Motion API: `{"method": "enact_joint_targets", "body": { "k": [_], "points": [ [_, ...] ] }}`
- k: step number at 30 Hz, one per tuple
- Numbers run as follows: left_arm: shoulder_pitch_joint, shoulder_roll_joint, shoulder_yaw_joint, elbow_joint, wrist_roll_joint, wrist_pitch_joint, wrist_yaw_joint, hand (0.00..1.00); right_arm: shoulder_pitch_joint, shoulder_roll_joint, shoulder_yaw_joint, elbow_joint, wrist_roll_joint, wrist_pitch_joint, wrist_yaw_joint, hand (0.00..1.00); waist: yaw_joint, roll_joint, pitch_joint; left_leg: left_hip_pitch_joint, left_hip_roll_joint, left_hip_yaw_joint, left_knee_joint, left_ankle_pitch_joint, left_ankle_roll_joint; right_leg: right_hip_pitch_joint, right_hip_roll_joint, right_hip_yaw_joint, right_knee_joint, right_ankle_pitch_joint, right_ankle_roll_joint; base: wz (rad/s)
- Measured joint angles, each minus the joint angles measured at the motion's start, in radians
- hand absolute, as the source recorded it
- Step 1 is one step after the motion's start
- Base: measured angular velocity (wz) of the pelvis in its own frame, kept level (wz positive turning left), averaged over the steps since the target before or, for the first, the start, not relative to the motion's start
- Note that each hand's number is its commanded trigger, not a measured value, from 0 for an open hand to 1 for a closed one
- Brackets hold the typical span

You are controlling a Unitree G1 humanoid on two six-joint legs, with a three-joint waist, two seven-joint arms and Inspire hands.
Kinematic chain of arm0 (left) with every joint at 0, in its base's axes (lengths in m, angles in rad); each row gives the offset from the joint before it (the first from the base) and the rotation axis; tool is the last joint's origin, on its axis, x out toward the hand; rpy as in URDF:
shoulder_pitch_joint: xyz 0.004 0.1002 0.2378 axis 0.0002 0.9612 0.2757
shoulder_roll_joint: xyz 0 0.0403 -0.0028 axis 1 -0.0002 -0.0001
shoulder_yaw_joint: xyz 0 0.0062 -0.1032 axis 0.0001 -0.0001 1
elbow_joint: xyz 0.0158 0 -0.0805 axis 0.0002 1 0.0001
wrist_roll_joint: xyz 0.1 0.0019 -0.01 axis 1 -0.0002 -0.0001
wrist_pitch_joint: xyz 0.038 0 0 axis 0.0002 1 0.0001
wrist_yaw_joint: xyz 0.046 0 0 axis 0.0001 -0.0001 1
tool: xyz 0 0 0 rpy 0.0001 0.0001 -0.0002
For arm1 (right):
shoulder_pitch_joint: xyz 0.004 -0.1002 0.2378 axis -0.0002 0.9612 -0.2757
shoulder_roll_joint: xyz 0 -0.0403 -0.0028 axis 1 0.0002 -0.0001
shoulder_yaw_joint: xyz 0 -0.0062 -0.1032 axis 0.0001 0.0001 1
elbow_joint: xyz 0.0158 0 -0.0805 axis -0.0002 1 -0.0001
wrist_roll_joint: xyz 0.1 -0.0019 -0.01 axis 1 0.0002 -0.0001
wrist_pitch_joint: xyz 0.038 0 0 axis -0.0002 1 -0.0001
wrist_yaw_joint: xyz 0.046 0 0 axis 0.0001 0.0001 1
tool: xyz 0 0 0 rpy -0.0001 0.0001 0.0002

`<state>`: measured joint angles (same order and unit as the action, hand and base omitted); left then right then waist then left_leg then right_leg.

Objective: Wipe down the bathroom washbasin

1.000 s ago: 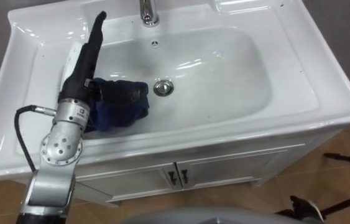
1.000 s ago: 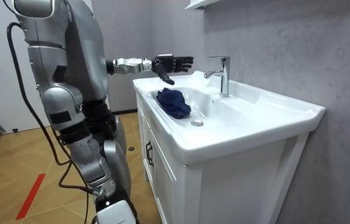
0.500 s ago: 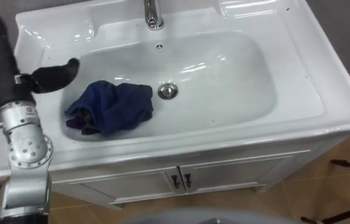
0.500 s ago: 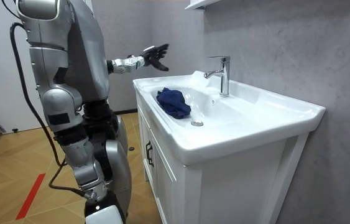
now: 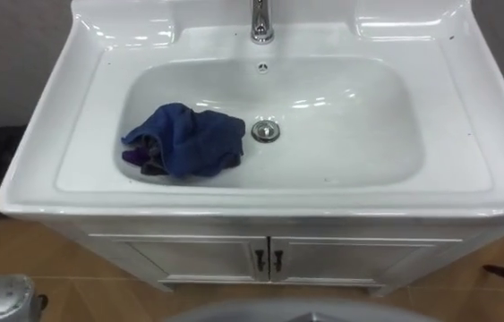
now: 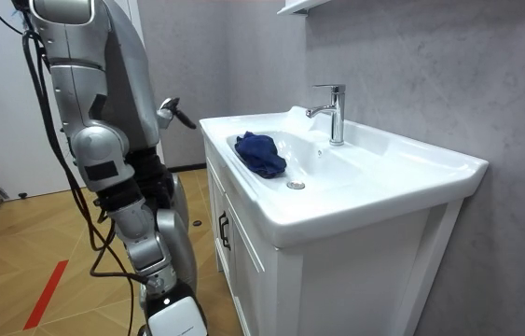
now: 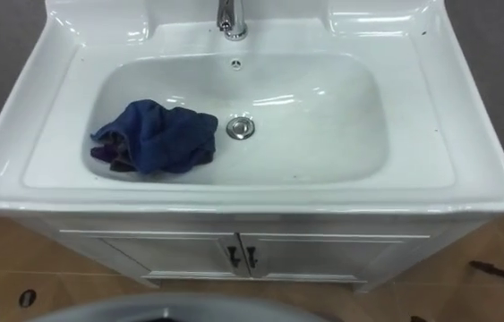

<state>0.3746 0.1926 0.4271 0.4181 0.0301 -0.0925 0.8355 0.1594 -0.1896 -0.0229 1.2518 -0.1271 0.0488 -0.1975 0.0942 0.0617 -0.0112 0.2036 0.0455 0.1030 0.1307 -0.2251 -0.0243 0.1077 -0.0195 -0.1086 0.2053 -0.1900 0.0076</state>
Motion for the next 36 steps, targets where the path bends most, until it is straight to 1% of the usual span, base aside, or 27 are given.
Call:
{"method": "enact_joint_targets", "body": {
  "k": [1,2,4,5,6,7,9,11,12,14,16,18,20,21,22,23,25,26,28,29,30,32,36],
  "points": [
    [0.016,-0.012,-0.006,0.041,-0.005,0.0,0.011,0.0,0.0,0.0,0.002,-0.006,0.007,0.009,0.006,0.0,-0.002,-0.001,0.0008,-0.001,-0.001,-0.002,0.002,-0.001,0.001,0.001,-0.002,-0.005,0.0,-0.001,0.0,0.09],
    [0.02,-0.016,-0.011,0.07,-0.012,0.001,0.014,0.0,0.0,0.0,0.002,-0.008,0.011,0.013,0.008,0.0,-0.001,0.0,0.0009,-0.002,-0.001,-0.003,0.003,-0.001,0.001,0.002,-0.002,-0.005,0.0,-0.001,0.0,0.07],
    [0.034,-0.024,-0.045,0.203,-0.041,0.004,0.015,0.0,0.0,0.0,0.001,-0.013,0.019,0.02,0.011,0.0,0.0,0.002,0.0007,0.001,-0.001,-0.008,0.004,-0.001,0.0,0.007,-0.001,-0.006,-0.002,-0.001,0.0,0.04],
    [0.04,-0.027,-0.054,0.242,-0.04,0.006,0.015,0.0,-0.001,0.0,0.001,-0.013,0.019,0.021,0.01,0.0,0.0,0.001,0.0008,0.001,-0.001,-0.011,0.004,-0.001,0.0,0.008,-0.002,-0.008,-0.002,-0.001,0.0,0.08],
    [0.045,-0.03,-0.072,0.326,-0.046,0.01,0.005,0.0,-0.003,0.0,0.001,-0.008,0.019,0.026,0.011,0.0,-0.003,0.0,0.0009,0.001,-0.002,-0.018,0.005,-0.001,0.001,0.01,-0.003,-0.013,-0.003,-0.002,0.0,0.13],
    [0.046,-0.038,-0.085,0.388,-0.067,0.02,-0.01,0.0,0.0,0.0,0.001,-0.006,0.019,0.033,0.01,0.0,-0.006,-0.002,0.0012,0.0,-0.003,-0.025,0.005,-0.001,0.001,0.015,-0.005,-0.022,-0.005,-0.002,0.001,0.14],
    [0.055,-0.057,-0.099,0.437,-0.082,0.035,-0.024,0.0,0.005,0.0,0.001,-0.007,0.013,0.043,0.01,0.0,-0.008,-0.007,0.0016,-0.004,-0.005,-0.033,0.004,-0.002,0.002,0.018,-0.009,-0.032,-0.007,-0.004,0.001,0.14],
    [0.058,-0.065,-0.122,0.526,-0.09,0.044,-0.051,0.0,0.007,0.0,0.001,-0.002,0.013,0.05,0.01,0.0,-0.004,-0.012,0.0015,-0.005,-0.005,-0.032,0.004,-0.002,0.002,0.022,-0.008,-0.033,-0.016,-0.004,0.002,0.08],
    [0.057,-0.067,-0.124,0.545,-0.092,0.049,-0.059,0.0,0.005,0.0,0.002,-0.001,0.014,0.051,0.01,0.0,-0.004,-0.012,0.0016,-0.005,-0.005,-0.032,0.004,-0.002,0.002,0.022,-0.008,-0.034,-0.016,-0.004,0.002,0.04],
    [0.057,-0.077,-0.139,0.599,-0.106,0.07,-0.082,0.0,0.001,0.0,0.003,0.002,0.017,0.053,0.01,0.0,-0.005,-0.013,0.0014,-0.005,-0.005,-0.033,0.004,-0.002,0.002,0.023,-0.007,-0.033,-0.018,-0.004,0.002,0.0],
    [0.057,-0.085,-0.152,0.617,-0.114,0.087,-0.1,0.0,-0.003,0.001,0.003,0.019,0.017,0.053,0.01,0.0,-0.008,-0.014,0.0016,-0.001,-0.005,-0.036,0.004,-0.002,0.002,0.029,-0.007,-0.035,-0.016,-0.004,0.002,0.05],
    [0.053,-0.089,-0.172,0.625,-0.116,0.096,-0.131,0.0,-0.007,0.002,0.012,0.042,0.018,0.053,0.01,0.0,-0.009,-0.018,0.0013,0.0,-0.005,-0.037,0.005,-0.002,0.002,0.031,-0.007,-0.037,-0.017,-0.006,0.004,0.05],
    [0.042,-0.094,-0.179,0.625,-0.113,0.1,-0.187,0.0,-0.01,0.006,0.018,0.068,0.016,0.057,0.017,0.0,-0.01,-0.027,0.0021,-0.001,-0.005,-0.039,0.005,-0.002,0.002,0.033,-0.008,-0.042,-0.019,-0.007,0.004,0.04],
    [0.039,-0.094,-0.184,0.625,-0.113,0.102,-0.199,0.0,-0.009,0.008,0.022,0.069,0.011,0.059,0.019,0.0,-0.013,-0.03,0.0026,-0.001,-0.006,-0.042,0.005,-0.002,0.002,0.034,-0.009,-0.045,-0.019,-0.007,0.004,0.11],
    [0.033,-0.094,-0.198,0.625,-0.112,0.11,-0.22,0.0,-0.008,0.013,0.022,0.069,-0.003,0.062,0.025,0.0,-0.025,-0.038,0.0024,-0.004,-0.007,-0.051,0.005,-0.002,0.002,0.036,-0.01,-0.052,-0.02,-0.008,0.004,0.13],
    [0.029,-0.094,-0.205,0.625,-0.108,0.116,-0.23,0.0,-0.008,0.016,0.022,0.069,-0.007,0.062,0.028,0.0,-0.033,-0.042,0.0027,-0.006,-0.007,-0.052,0.006,-0.002,0.002,0.036,-0.011,-0.055,-0.02,-0.009,0.004,0.1],
    [0.014,-0.094,-0.24,0.625,-0.101,0.139,-0.277,0.0,-0.007,0.027,0.022,0.067,-0.032,0.067,0.038,0.0,-0.037,-0.05,0.0029,-0.007,-0.007,-0.051,0.006,-0.002,0.002,0.034,-0.011,-0.054,-0.02,-0.009,0.004,0.0],
    [0.008,-0.094,-0.247,0.625,-0.098,0.144,-0.288,0.0,-0.005,0.028,0.023,0.065,-0.033,0.073,0.039,0.0,-0.037,-0.05,0.0029,-0.006,-0.007,-0.051,0.006,-0.002,0.002,0.034,-0.011,-0.053,-0.02,-0.009,0.004,0.0],
    [-0.018,-0.093,-0.256,0.629,-0.049,0.178,-0.331,0.0,-0.003,0.029,0.021,0.058,-0.042,0.092,0.049,0.0,-0.041,-0.05,0.0029,-0.003,-0.006,-0.043,0.004,-0.002,0.003,0.034,-0.009,-0.048,-0.019,-0.009,0.004,-0.06],
    [-0.025,-0.092,-0.256,0.635,-0.033,0.184,-0.34,0.0,-0.004,0.029,0.021,0.056,-0.043,0.097,0.049,0.0,-0.039,-0.05,0.0029,-0.001,-0.005,-0.039,0.003,-0.002,0.003,0.034,-0.008,-0.044,-0.019,-0.009,0.004,-0.11],
    [-0.037,-0.09,-0.255,0.646,-0.008,0.196,-0.359,0.0,-0.006,0.029,0.021,0.056,-0.045,0.106,0.048,0.0,-0.038,-0.05,0.003,0.001,-0.004,-0.034,0.003,-0.003,0.002,0.034,-0.007,-0.04,-0.019,-0.009,0.004,-0.12],
    [-0.056,-0.089,-0.256,0.653,0.041,0.227,-0.407,0.0,-0.006,0.029,0.021,0.054,-0.046,0.107,0.053,0.0,-0.046,-0.05,0.0032,0.001,-0.003,-0.024,0.002,-0.004,0.002,0.03,-0.006,-0.033,-0.018,-0.009,0.004,-0.1],
    [-0.077,-0.088,-0.266,0.66,0.082,0.252,-0.469,0.0,-0.011,0.033,0.022,0.041,-0.045,0.122,0.082,0.0,-0.062,-0.056,0.0059,0.001,-0.003,-0.018,0.003,-0.007,0.003,0.027,-0.006,-0.028,-0.019,-0.01,0.005,-0.06]
  ]
}}
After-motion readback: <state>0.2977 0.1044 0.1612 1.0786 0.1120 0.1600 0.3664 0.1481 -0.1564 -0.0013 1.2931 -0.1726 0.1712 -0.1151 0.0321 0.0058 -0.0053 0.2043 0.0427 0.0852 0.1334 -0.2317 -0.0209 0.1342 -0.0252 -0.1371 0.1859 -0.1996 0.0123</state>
